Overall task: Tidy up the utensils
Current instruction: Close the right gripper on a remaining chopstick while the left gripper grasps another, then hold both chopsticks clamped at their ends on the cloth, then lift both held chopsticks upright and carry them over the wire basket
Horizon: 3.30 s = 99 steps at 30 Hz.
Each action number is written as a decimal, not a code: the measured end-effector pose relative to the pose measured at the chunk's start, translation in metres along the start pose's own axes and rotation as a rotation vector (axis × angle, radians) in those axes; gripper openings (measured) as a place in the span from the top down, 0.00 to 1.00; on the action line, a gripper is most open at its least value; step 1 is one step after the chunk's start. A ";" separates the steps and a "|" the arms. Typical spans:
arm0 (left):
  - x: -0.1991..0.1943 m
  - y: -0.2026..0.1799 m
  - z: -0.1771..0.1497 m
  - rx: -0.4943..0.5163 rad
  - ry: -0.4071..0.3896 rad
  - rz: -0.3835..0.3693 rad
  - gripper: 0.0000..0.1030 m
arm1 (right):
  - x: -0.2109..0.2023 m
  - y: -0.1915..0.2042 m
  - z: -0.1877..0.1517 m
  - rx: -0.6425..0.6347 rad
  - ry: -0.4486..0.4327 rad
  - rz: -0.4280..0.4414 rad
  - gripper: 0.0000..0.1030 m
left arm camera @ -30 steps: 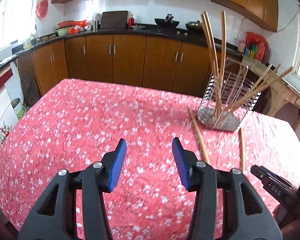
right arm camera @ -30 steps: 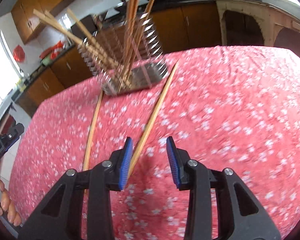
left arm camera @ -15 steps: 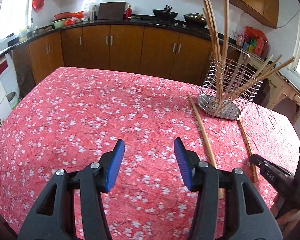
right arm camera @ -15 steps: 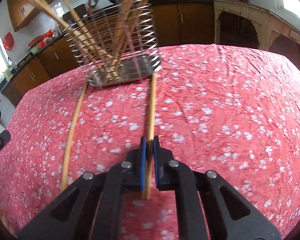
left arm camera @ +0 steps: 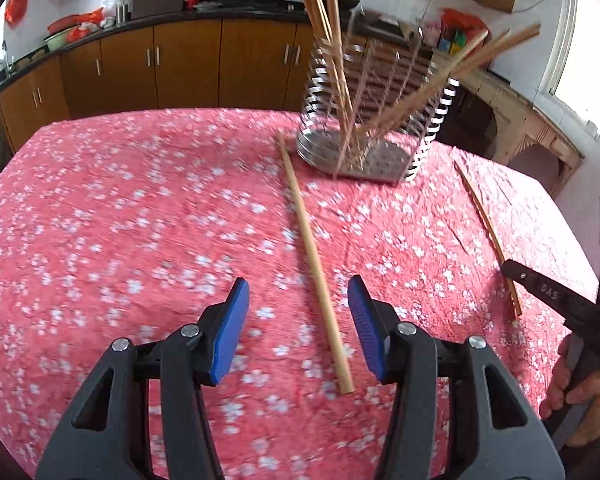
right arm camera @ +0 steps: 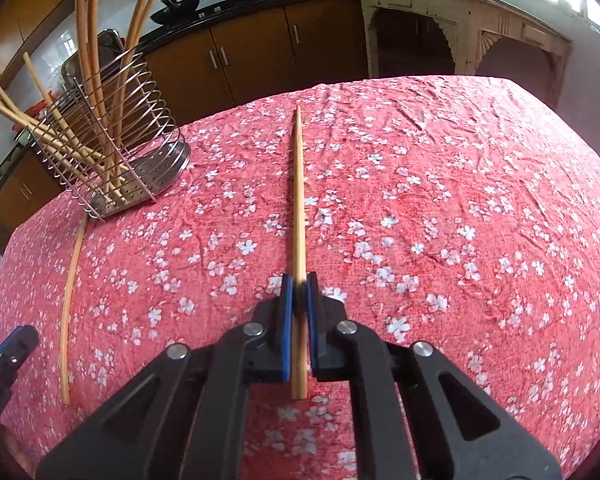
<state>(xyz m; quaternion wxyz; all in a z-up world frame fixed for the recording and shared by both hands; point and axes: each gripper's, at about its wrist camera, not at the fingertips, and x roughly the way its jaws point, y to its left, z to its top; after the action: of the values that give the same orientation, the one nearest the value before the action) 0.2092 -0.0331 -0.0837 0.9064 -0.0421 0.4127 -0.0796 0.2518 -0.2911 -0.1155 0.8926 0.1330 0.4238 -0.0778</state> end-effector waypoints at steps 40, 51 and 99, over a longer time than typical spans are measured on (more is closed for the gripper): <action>0.027 0.065 0.009 -0.091 0.006 0.113 0.90 | -0.009 0.028 -0.021 -0.202 -0.014 0.029 0.92; 0.024 0.064 0.010 -0.100 0.005 0.103 0.90 | -0.009 0.024 -0.019 -0.187 -0.012 0.049 0.92; -0.127 0.048 0.030 -0.029 -0.392 0.015 0.93 | -0.169 0.005 0.007 -0.135 -0.473 0.147 0.93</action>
<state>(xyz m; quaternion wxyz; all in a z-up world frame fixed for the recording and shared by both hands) 0.1546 0.0374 0.0231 0.9693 -0.0670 0.2296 -0.0571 0.1519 -0.2842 0.0209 0.9770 0.0815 0.1967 -0.0132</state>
